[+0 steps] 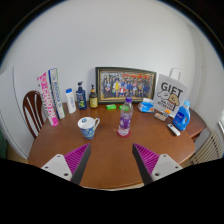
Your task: Pour water
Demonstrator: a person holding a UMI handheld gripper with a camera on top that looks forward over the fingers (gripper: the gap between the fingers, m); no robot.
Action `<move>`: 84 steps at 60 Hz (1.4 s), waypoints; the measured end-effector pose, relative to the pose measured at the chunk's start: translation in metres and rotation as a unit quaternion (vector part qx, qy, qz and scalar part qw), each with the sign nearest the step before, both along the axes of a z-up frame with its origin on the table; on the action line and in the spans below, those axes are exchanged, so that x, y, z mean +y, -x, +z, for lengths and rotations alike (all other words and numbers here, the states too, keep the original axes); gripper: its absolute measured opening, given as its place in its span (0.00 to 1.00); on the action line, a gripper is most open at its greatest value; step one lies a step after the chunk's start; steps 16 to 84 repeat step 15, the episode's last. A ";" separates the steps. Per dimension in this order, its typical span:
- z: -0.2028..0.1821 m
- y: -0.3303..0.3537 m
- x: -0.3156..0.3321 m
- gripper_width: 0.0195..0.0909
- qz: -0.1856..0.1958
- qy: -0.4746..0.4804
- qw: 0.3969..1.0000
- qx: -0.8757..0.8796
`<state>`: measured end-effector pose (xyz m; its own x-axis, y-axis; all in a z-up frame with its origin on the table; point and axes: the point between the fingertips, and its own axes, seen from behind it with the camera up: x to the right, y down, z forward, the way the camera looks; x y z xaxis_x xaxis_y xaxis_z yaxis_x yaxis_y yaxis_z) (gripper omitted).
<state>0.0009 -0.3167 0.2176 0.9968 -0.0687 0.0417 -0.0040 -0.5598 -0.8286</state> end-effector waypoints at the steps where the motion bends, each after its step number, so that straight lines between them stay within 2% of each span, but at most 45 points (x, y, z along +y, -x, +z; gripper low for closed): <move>1: -0.001 -0.001 -0.003 0.92 0.002 0.000 1.000 -0.001; 15: 0.002 0.000 -0.028 0.92 -0.013 0.002 1.000 -0.006; 84: 0.002 0.000 -0.028 0.92 -0.013 0.002 1.000 -0.006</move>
